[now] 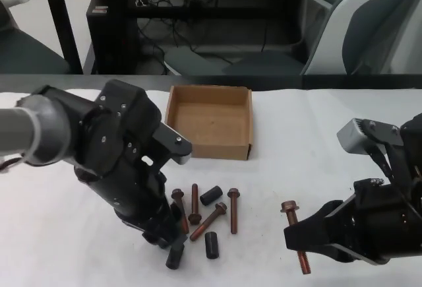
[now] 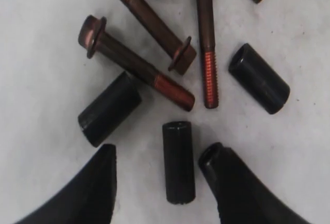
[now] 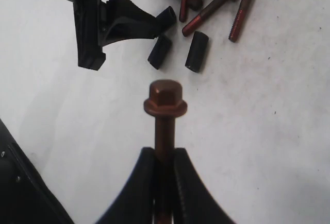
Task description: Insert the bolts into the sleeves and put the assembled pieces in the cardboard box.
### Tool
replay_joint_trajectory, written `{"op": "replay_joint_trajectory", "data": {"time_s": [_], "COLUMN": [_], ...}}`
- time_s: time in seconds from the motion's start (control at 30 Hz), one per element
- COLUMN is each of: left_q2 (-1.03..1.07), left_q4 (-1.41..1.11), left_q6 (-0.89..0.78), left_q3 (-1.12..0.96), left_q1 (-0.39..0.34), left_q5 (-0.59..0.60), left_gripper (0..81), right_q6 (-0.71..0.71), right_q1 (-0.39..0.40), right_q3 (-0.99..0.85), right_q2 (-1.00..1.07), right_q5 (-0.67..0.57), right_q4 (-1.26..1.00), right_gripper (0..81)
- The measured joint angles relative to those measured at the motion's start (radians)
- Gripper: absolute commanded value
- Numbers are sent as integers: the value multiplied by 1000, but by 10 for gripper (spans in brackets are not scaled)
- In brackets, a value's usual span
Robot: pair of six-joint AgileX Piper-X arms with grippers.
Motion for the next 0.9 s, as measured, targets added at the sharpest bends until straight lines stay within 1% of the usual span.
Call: {"op": "replay_joint_trajectory", "data": {"time_s": [0.43,0.47,0.6,0.9], "left_q2": [55,60,64,64], "left_q4": [8,8,8,1], "left_q6": [6,10,37,50], "left_q3": [-2,-2,-5,-6], "left_q1": [0,0,0,0], "left_q5": [-2,-2,-4,-5], "left_gripper": [575,567,458,452], "right_q6": [-4,-4,-4,-4], "right_q1": [0,0,0,0], "right_q3": [0,0,0,0], "right_q2": [0,0,0,0], "right_q5": [0,0,0,0], "right_q4": [0,0,0,0], "right_gripper": [0,0,0,0]}}
